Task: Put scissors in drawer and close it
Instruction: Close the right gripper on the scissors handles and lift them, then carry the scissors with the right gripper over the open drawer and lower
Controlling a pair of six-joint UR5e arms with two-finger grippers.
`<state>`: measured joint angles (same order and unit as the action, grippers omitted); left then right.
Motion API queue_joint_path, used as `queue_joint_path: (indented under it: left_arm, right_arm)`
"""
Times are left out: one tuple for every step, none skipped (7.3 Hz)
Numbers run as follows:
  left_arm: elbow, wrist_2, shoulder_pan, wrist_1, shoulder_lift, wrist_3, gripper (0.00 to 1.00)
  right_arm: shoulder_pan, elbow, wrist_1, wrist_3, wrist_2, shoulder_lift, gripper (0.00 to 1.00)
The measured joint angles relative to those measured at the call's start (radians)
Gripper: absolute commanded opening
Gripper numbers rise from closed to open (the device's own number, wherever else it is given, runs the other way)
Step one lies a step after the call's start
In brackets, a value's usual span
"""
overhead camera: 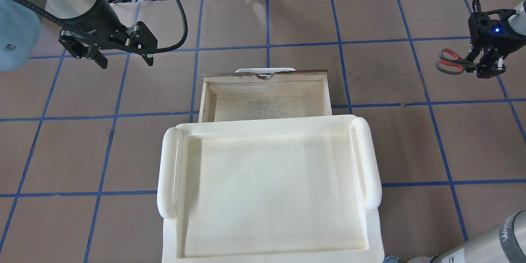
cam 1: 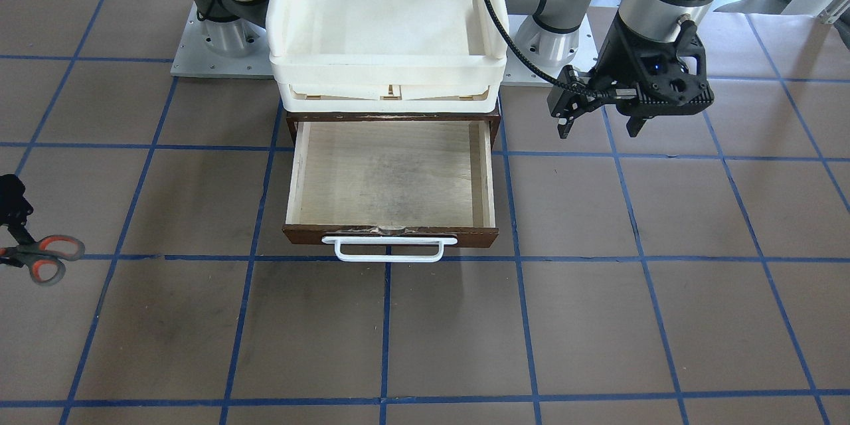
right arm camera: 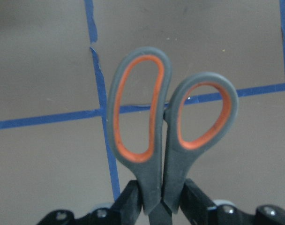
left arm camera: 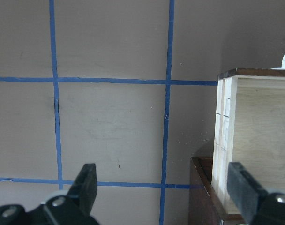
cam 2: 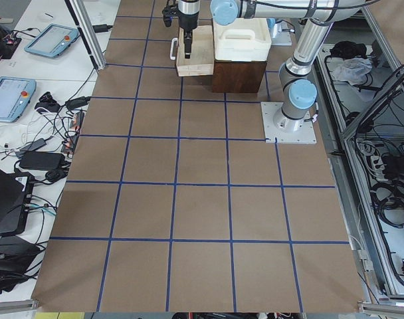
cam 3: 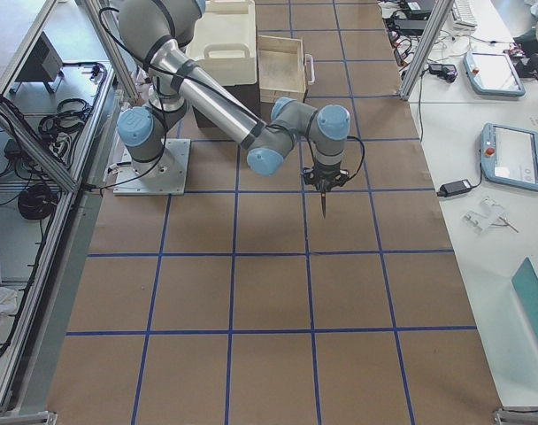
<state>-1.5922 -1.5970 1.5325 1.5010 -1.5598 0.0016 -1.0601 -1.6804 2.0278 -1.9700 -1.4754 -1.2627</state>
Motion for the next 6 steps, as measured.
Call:
queue_joint_path:
  left_arm:
    - [0.0, 0.0, 0.0, -0.001, 0.0, 0.0, 1.0]
    - [0.0, 0.0, 0.0, -0.002, 0.0, 0.0, 1.0]
    - [0.0, 0.001, 0.001, -0.003, -0.003, 0.0, 1.0]
    - [0.0, 0.001, 0.001, -0.003, -0.004, 0.0, 1.0]
    - [0.0, 0.001, 0.001, -0.003, -0.004, 0.001, 1.0]
    - [0.0, 0.002, 0.002, -0.003, -0.004, 0.001, 1.0]
  right_arm:
    - [-0.05, 0.0, -0.065, 0.046, 0.01, -0.058, 0.0]
    - [-0.114, 0.001, -0.119, 0.116, 0.011, -0.111, 0.0]
    - [-0.191, 0.003, -0.158, 0.173, 0.006, -0.158, 0.0]
    - [-0.272, 0.01, -0.182, 0.211, -0.004, -0.188, 0.0]
    - [-0.359, 0.032, -0.211, 0.25, -0.024, -0.202, 0.0]
    - [-0.445, 0.067, -0.252, 0.298, -0.044, -0.202, 0.0]
